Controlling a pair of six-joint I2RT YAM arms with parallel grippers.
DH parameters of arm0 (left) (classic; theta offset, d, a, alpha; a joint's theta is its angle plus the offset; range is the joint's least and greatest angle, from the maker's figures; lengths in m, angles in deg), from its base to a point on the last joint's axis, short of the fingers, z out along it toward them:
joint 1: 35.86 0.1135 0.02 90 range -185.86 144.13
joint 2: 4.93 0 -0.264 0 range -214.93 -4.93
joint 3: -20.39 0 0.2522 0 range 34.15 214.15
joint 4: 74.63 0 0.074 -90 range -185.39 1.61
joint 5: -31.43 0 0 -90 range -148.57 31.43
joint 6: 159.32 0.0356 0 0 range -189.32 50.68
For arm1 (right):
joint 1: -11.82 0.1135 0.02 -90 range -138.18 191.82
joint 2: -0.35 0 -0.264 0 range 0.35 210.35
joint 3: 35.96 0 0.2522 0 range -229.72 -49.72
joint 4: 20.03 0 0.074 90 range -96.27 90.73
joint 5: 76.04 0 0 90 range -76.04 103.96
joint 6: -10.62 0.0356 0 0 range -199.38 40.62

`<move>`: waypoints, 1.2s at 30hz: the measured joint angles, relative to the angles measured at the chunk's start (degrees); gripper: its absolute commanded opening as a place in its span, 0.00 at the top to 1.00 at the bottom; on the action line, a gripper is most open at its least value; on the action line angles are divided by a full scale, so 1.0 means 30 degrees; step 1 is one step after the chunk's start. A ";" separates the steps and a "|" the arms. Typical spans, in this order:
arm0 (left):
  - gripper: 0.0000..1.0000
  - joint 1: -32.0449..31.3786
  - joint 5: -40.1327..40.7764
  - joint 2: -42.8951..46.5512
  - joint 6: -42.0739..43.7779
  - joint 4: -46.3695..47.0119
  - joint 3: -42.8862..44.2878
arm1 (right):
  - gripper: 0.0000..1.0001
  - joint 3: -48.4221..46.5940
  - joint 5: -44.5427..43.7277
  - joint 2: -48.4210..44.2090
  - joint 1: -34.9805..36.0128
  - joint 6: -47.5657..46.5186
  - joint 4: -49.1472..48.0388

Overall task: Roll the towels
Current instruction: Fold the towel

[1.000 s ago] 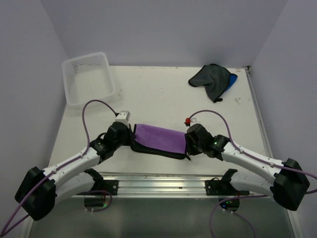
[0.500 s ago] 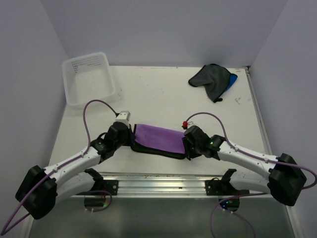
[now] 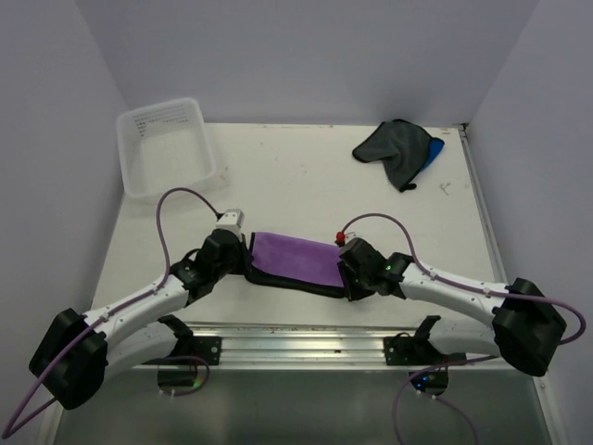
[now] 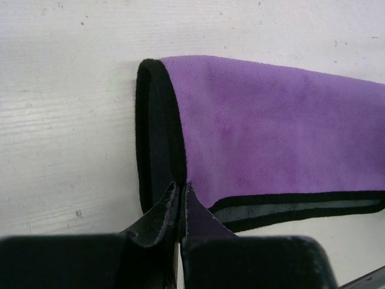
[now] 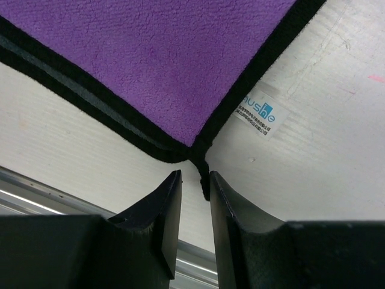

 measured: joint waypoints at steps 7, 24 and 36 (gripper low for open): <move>1.00 0.0000 0.0007 0.0000 0.0000 0.0000 -0.0168 | 0.88 0.0000 -0.0211 0.0233 0.0131 0.0022 0.0029; 1.00 0.0000 0.0160 0.0051 0.0131 -0.0095 -0.0146 | 1.00 -0.0022 -0.0590 -0.0495 0.0168 0.0124 0.0444; 1.00 0.0000 0.0277 0.0240 0.0153 -0.0131 -0.0051 | 1.00 -0.0102 -0.0627 -0.1348 0.0168 0.0160 0.0838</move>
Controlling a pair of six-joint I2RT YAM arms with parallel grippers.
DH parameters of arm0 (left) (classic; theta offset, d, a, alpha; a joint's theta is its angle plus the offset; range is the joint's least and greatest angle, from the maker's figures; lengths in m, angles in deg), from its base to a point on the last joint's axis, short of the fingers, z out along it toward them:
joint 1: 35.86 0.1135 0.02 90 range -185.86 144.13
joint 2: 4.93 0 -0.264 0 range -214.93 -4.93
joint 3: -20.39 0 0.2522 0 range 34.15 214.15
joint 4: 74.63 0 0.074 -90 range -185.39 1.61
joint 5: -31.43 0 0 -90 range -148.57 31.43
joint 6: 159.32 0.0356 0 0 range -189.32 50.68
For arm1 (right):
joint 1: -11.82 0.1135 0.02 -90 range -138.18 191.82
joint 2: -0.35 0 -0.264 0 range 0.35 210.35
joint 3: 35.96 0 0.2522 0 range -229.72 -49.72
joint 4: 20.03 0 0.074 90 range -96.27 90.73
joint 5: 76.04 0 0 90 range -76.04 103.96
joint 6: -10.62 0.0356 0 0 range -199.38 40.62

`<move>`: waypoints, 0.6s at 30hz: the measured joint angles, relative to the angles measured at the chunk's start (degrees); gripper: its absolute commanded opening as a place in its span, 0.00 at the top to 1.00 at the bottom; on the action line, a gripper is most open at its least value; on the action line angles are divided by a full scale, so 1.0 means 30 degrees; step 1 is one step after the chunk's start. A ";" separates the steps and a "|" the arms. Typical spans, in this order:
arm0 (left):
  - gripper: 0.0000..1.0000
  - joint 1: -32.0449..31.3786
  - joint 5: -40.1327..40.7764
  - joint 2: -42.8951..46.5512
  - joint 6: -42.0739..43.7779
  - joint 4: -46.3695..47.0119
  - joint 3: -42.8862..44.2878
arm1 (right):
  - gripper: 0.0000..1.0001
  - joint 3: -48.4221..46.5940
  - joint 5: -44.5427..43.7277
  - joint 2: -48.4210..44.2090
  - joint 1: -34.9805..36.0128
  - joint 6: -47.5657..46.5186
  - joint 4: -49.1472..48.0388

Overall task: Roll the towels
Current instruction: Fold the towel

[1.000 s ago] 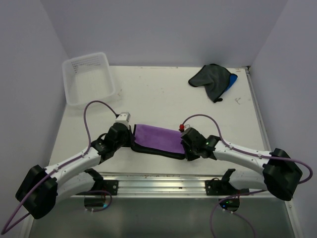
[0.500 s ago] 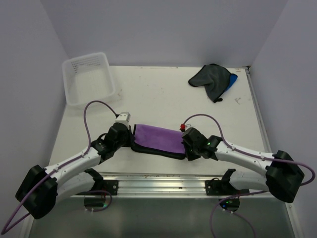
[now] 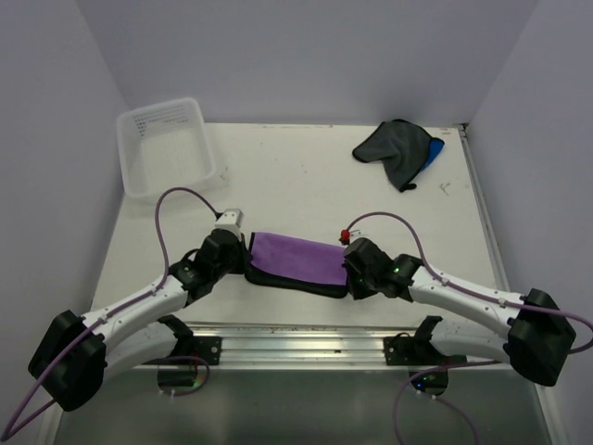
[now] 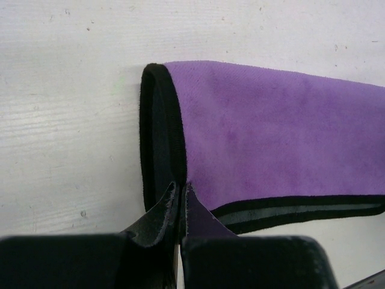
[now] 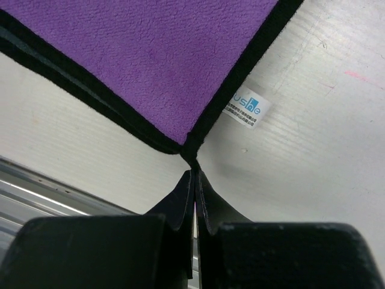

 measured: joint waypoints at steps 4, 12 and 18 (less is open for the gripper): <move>1.00 0.0000 -0.0007 0.0000 0.0007 -0.0051 0.0000 | 1.00 0.0000 0.0299 -0.0648 -0.0007 0.0007 0.0146; 1.00 0.0160 0.0000 0.0452 0.0015 -0.0605 -0.0007 | 1.00 0.0000 0.0590 -0.1107 0.0000 0.0153 0.0342; 1.00 0.0386 0.0051 0.1195 0.0015 -0.0933 -0.0007 | 1.00 0.0000 0.0576 -0.1107 0.0000 0.0248 0.0597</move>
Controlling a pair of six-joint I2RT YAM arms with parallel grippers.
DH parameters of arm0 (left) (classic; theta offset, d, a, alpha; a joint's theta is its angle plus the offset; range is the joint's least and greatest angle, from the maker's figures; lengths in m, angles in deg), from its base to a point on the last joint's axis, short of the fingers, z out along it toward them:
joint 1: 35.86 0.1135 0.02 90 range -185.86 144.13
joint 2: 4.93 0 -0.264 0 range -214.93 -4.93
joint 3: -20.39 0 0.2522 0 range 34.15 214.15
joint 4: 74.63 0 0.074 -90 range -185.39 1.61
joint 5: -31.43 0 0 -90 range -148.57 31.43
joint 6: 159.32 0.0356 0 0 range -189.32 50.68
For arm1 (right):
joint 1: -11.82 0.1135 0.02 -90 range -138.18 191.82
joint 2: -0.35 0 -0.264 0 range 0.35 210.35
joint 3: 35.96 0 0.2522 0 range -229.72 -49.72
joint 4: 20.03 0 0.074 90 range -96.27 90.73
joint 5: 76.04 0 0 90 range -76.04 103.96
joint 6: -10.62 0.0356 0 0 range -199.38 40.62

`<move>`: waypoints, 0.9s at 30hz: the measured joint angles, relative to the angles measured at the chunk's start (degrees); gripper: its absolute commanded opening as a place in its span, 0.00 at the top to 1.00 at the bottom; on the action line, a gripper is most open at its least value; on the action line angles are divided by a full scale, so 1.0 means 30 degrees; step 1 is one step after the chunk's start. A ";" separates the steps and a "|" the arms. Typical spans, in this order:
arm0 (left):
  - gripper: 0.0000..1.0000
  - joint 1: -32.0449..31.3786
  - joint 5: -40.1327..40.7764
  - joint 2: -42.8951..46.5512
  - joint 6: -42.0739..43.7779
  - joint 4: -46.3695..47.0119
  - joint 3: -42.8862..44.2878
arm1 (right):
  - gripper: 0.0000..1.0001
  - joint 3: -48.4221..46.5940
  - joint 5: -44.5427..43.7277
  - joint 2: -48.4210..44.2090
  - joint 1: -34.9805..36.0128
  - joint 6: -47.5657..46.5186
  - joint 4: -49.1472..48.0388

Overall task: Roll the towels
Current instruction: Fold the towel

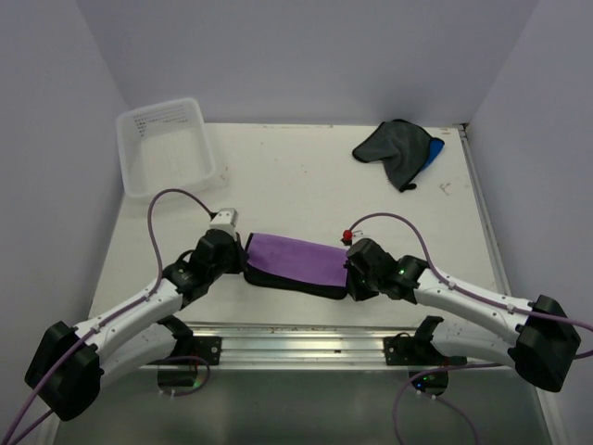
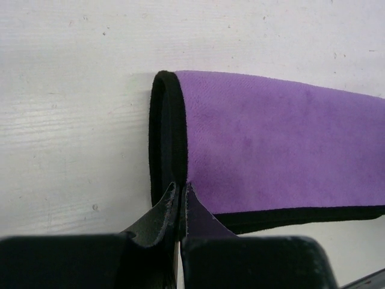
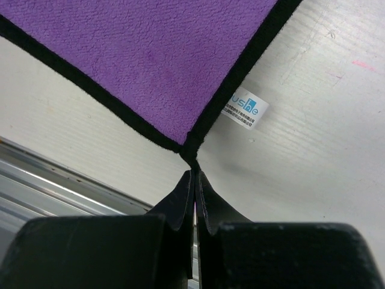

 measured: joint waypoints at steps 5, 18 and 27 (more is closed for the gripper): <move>1.00 0.0036 -0.0109 -0.0058 -0.0007 0.0007 -0.0051 | 1.00 0.0000 0.0000 0.0000 0.0000 0.0102 0.0044; 0.95 0.0036 -0.0415 -0.0124 -0.0022 0.0153 -0.1180 | 1.00 0.0000 0.0226 0.1501 0.0270 0.0109 -0.0036; 0.30 0.0036 -0.0911 -0.0532 -0.0007 0.0277 -0.1304 | 0.38 -0.0058 0.0197 0.1792 0.0503 0.0095 0.0044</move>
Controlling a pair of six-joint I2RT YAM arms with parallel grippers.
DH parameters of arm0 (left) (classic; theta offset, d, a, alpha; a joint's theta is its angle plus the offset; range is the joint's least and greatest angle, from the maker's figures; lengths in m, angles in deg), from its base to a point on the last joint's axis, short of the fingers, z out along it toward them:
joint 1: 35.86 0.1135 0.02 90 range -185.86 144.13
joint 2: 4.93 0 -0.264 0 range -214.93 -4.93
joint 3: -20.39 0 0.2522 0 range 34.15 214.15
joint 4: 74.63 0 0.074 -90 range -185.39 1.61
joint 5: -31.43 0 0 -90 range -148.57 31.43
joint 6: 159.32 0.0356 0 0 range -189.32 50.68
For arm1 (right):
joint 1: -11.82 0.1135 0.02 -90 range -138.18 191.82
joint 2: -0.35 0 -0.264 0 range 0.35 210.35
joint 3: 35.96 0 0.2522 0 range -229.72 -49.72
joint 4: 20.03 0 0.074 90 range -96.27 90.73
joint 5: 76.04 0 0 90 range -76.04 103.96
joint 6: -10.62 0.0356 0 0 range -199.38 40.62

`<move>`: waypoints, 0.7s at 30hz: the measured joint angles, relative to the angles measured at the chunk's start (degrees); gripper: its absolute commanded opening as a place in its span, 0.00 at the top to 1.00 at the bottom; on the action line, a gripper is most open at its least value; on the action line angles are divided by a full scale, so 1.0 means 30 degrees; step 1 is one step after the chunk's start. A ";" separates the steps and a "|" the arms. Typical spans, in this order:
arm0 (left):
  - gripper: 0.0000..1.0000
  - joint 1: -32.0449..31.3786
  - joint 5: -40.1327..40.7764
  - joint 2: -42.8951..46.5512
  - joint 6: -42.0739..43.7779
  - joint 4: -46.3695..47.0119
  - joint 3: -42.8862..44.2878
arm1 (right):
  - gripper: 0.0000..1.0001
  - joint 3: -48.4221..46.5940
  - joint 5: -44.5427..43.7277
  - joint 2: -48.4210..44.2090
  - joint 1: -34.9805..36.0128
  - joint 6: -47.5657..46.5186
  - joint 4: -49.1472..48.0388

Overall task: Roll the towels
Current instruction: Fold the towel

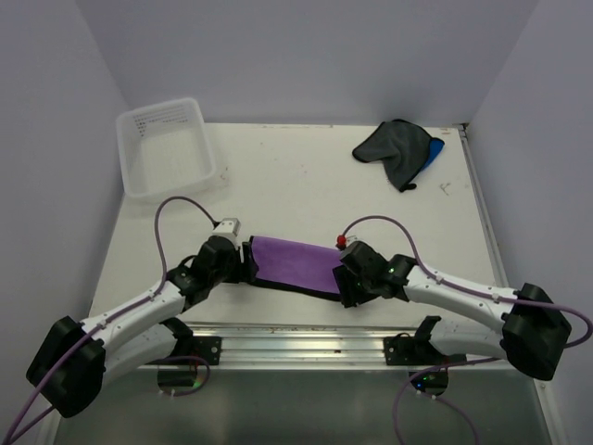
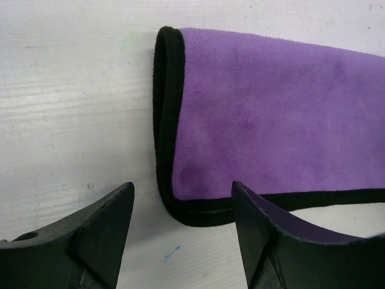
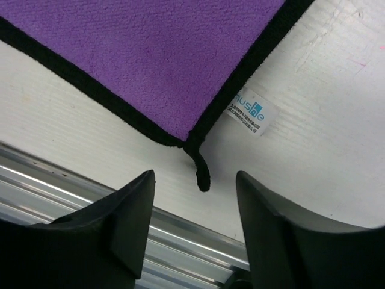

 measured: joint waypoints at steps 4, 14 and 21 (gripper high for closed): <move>0.01 0.0000 -0.0036 0.0459 0.0022 -0.0044 0.0007 | 0.30 -0.0510 -0.0277 -0.0576 0.0000 -0.0146 0.0364; 0.00 0.0000 0.0750 0.1858 0.0029 -0.0976 0.2084 | 0.74 -0.3009 -0.1486 -0.0787 -0.0007 -0.0430 0.0947; 0.55 0.0015 -0.0656 0.0765 0.1173 0.1647 0.3978 | 1.00 -0.4758 -0.2353 0.1049 -0.0007 -0.0189 -0.0306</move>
